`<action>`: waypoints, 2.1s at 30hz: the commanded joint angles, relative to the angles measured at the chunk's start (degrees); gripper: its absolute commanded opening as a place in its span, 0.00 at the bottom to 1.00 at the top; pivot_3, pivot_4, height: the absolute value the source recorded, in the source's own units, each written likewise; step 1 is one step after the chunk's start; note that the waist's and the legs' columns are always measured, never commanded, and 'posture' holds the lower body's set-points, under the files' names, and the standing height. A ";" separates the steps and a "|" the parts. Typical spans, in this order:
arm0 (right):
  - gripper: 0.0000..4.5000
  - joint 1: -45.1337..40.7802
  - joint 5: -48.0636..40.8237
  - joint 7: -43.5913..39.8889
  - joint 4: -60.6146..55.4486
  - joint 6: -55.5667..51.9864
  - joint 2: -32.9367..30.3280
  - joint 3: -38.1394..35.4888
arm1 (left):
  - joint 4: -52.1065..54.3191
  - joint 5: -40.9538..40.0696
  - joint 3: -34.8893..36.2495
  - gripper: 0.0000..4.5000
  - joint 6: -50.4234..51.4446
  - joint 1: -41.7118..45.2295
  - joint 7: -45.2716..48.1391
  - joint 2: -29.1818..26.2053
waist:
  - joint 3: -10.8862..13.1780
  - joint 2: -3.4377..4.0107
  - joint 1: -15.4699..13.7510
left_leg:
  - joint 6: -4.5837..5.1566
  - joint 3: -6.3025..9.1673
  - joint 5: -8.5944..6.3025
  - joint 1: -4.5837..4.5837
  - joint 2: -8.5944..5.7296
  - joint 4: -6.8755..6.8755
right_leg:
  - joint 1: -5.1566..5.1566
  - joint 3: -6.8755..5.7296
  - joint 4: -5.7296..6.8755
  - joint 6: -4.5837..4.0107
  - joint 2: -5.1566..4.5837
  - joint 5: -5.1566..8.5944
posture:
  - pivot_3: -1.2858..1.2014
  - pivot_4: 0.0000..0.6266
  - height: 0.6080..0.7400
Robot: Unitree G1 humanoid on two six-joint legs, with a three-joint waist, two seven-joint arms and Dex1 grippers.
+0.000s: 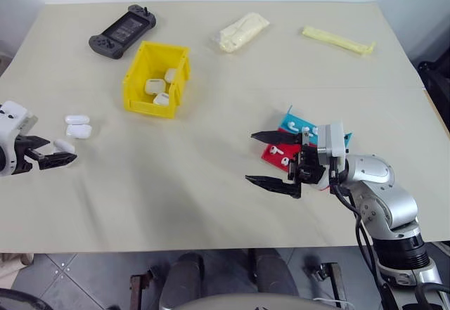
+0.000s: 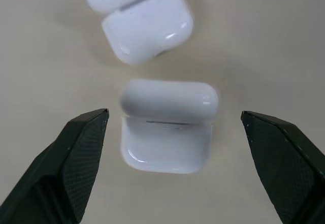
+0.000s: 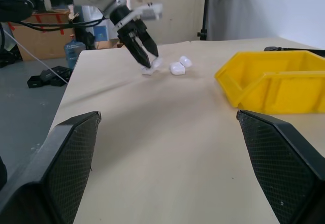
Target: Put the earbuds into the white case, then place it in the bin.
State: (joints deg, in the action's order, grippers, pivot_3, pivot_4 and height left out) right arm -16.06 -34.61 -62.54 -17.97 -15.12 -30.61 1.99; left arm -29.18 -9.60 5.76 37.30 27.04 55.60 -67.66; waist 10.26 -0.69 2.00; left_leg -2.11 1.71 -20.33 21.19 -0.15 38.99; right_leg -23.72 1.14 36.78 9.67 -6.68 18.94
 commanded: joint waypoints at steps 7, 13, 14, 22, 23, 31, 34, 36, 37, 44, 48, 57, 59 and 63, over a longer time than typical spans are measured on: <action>1.00 1.10 -0.74 1.86 -3.51 0.35 -0.22 -1.17 | -12.06 6.83 -7.26 0.99 -4.43 11.84 2.50 2.36 | -0.01 -0.01 -0.35 | 0.00 0.01 0.00 0.01 0.00 0.10 | 0.03 -0.33 0.04 -0.01 -0.11 -0.01 | 0.52 0.24 1.00; 1.00 0.77 -0.73 2.26 -3.45 0.37 -0.44 -1.40 | -13.43 10.00 -10.07 0.99 -2.07 13.05 3.20 2.24 | -0.01 -0.01 -0.23 | 0.00 0.04 0.00 0.01 0.01 0.11 | 0.03 -0.51 0.06 -0.03 -0.16 -0.02 | 0.52 0.24 1.00; 1.00 0.79 -0.71 2.27 -3.43 0.41 -0.48 -1.45 | -13.17 10.41 -10.19 0.99 -1.52 12.82 3.08 1.96 | -0.01 -0.01 -0.22 | 0.00 0.04 0.00 0.01 0.01 0.11 | 0.03 -0.51 0.06 -0.03 -0.16 -0.02 | 0.52 0.24 1.00; 1.00 0.52 -0.56 2.19 -2.88 0.67 -0.02 -0.98 | -9.16 9.53 -8.15 0.99 4.59 10.66 1.85 1.82 | -0.01 -0.01 -0.04 | 0.00 0.02 0.00 -0.04 0.03 0.11 | 0.03 -0.52 0.09 -0.04 -0.16 -0.02 | 0.52 0.24 1.00; 1.00 0.35 -0.55 2.11 -2.71 0.69 0.02 -0.94 | -8.69 9.40 -7.90 0.99 5.69 10.43 1.69 1.88 | -0.01 -0.01 -0.04 | 0.00 0.02 0.00 -0.04 0.03 0.11 | 0.03 -0.53 0.09 -0.04 -0.17 -0.02 | 0.52 0.24 1.00; 1.00 -0.54 -0.42 1.55 -1.83 0.86 0.02 -0.81 | -6.46 9.60 -7.70 0.90 7.06 8.43 1.91 1.17 | -0.01 -0.01 0.05 | 0.00 0.00 0.00 -0.06 0.03 0.11 | 0.03 -0.52 0.10 -0.04 -0.18 -0.02 | 0.52 0.24 1.00; 1.00 -0.50 -0.37 1.50 -1.74 1.00 0.06 -0.77 | -6.54 9.45 -7.44 0.72 6.44 8.06 2.00 1.29 | -0.01 -0.01 0.07 | 0.00 -0.01 0.00 -0.08 0.04 0.10 | 0.03 -0.53 0.12 -0.05 -0.18 -0.02 | 0.52 0.24 1.00; 1.00 -0.45 -0.38 1.45 -1.74 1.07 0.07 -0.78 | -6.46 9.67 -7.56 0.62 6.73 7.82 2.00 1.22 | -0.01 -0.01 0.07 | 0.00 -0.01 0.00 -0.08 0.04 0.10 | 0.03 -0.53 0.12 -0.05 -0.18 -0.02 | 0.52 0.24 1.00; 1.00 -0.46 -0.37 1.42 -1.73 1.11 0.06 -0.80 | -6.40 9.72 -7.52 0.62 6.65 7.57 2.06 1.12 | -0.01 -0.01 0.07 | 0.00 -0.01 0.00 -0.09 0.04 0.10 | 0.03 -0.53 0.12 -0.06 -0.18 -0.03 | 0.52 0.24 1.00; 1.00 -0.46 -0.35 0.08 -0.93 1.62 -0.97 -1.81 | -1.15 2.68 3.45 0.62 4.61 1.15 3.47 0.85 | -0.01 -0.01 0.74 | 0.00 -0.03 0.00 -0.09 0.06 0.10 | 0.01 -0.53 0.13 -0.06 -0.18 -0.02 | 0.52 0.24 1.00; 1.00 -0.71 -0.52 -0.62 -0.46 1.54 -1.88 -2.68 | 14.89 -8.71 19.05 0.62 -0.32 -11.79 9.76 5.42 | -0.01 -0.01 0.70 | 0.00 0.07 -0.01 0.00 0.07 0.10 | -0.02 -0.83 0.11 -0.10 -0.42 -0.03 | 0.52 0.24 1.00; 1.00 -1.54 -0.79 -1.84 0.75 0.53 -6.37 -6.36 | 51.91 -28.84 21.33 0.62 -7.47 -23.88 4.39 34.15 | -0.03 -0.03 -1.82 | 0.17 0.66 -0.07 0.02 -0.15 0.30 | 0.29 -1.12 -0.25 -0.11 -0.79 -0.28 | 0.52 0.24 1.00; 1.00 -0.68 -0.99 -1.56 -0.06 0.15 -7.45 -7.65 | 54.53 -28.39 16.94 0.62 -9.53 -23.89 2.34 38.29 | -0.05 0.02 -2.03 | 0.19 0.64 -0.06 0.00 -0.20 0.31 | 0.32 -1.12 -0.27 -0.10 -0.83 -0.29 | 0.52 0.24 1.00; 1.00 3.29 -1.01 -0.69 -2.25 -0.05 -9.98 -11.56 | 54.56 -26.36 9.36 0.62 -13.42 -20.95 0.43 43.08 | -0.05 0.02 -2.04 | 0.20 0.63 -0.05 -0.02 -0.21 0.31 | 0.35 -1.12 -0.29 -0.09 -0.79 -0.30 | 0.52 0.24 1.00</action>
State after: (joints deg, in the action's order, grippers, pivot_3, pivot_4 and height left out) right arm -13.80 -34.61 -63.62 -17.29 -15.22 -39.38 -6.61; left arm 23.82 -36.36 17.06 26.87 4.66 57.06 -25.32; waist 10.21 -0.67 -0.04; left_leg -1.91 2.33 -20.38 21.18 -0.36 39.30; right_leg -23.37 0.01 36.48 9.58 -7.46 18.64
